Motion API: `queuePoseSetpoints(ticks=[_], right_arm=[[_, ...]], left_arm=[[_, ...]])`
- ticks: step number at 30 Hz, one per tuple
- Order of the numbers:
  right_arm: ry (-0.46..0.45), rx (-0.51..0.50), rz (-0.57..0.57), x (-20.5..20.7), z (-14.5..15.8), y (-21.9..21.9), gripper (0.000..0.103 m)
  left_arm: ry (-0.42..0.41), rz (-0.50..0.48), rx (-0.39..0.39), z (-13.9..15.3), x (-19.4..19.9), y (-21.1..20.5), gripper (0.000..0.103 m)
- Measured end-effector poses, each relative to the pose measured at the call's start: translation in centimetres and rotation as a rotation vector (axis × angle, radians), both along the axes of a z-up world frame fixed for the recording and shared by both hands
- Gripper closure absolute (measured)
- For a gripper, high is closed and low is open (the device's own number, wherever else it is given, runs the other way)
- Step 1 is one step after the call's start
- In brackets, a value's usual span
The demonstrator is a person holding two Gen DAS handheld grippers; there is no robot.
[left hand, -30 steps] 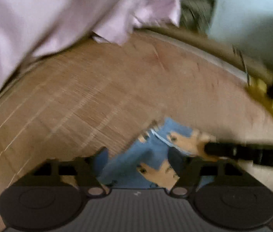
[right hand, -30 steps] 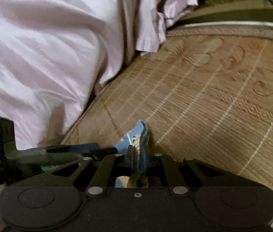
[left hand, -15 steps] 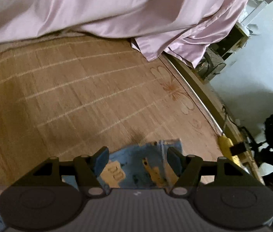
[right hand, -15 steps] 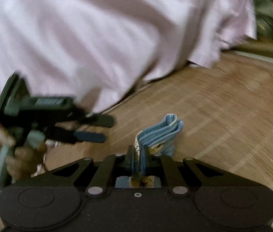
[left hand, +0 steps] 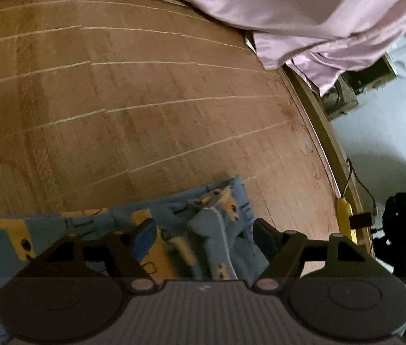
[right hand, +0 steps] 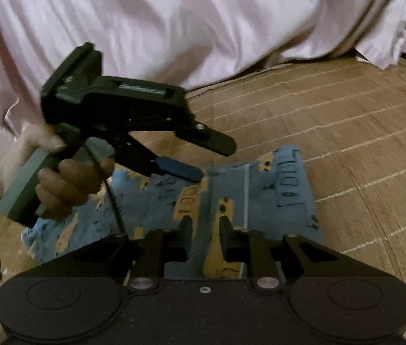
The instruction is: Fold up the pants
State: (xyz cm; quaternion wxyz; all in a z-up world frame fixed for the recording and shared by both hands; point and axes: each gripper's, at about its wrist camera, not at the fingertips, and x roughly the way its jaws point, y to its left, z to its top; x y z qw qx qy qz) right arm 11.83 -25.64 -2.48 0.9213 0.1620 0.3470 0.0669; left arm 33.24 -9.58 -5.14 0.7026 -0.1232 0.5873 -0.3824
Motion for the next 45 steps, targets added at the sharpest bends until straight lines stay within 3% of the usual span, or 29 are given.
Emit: queuePoseSetpoints(ticks=[2,5,7,11,14,16,18,20,23,31,37,42,45], right_arm=[[-0.002,-0.026,0.008,-0.5,0.4,0.2,0.06],[-0.02,-0.133,0.008,-2.3,1.2,0.9,0.035],[-0.029,-0.238,0.032,-2.7,1.1,1.8,0.034],[-0.011,-0.317,0.08,-1.9,-0.1,3.0,0.035],[-0.004,-0.359,0.121,-1.8,-0.6,3.9,0.035],[0.01,-0.404,0.15,-1.7,-1.2,4.7,0.038],[0.027,-0.464,0.171,-1.6,-1.9,5.4,0.044],[0.037,-0.499,0.177,-1.7,-2.1,5.6,0.049],[0.042,-0.473,0.162,-1.5,-2.0,5.2,0.055],[0.03,-0.511,0.165,-1.6,-1.7,5.5,0.062],[0.005,-0.595,0.207,-1.8,-1.7,6.3,0.067],[0.012,-0.584,0.231,-1.8,-1.6,6.4,0.086],[0.013,-0.556,0.21,-1.8,-1.3,6.0,0.089]], left_arm=[[-0.007,0.007,-0.005,-0.3,0.1,0.3,0.025],[0.006,-0.019,0.003,-0.5,-0.1,0.0,0.025],[-0.015,-0.045,0.022,-0.4,-0.3,-0.4,0.025],[-0.045,-0.068,0.064,-0.1,-0.6,-1.1,0.028],[-0.094,-0.098,0.102,0.3,-1.0,-1.6,0.039],[-0.118,-0.117,0.115,0.5,-1.2,-1.6,0.059],[-0.108,-0.117,0.127,0.2,-1.2,-1.6,0.065],[-0.117,-0.115,0.126,0.2,-1.4,-1.6,0.065],[-0.136,-0.13,0.152,0.3,-1.7,-1.9,0.071],[-0.13,-0.124,0.173,0.3,-1.9,-2.1,0.075],[-0.144,-0.11,0.197,0.5,-2.2,-2.4,0.079],[-0.154,-0.113,0.222,0.7,-2.6,-2.8,0.082],[-0.161,-0.106,0.223,0.9,-2.7,-2.8,0.086]])
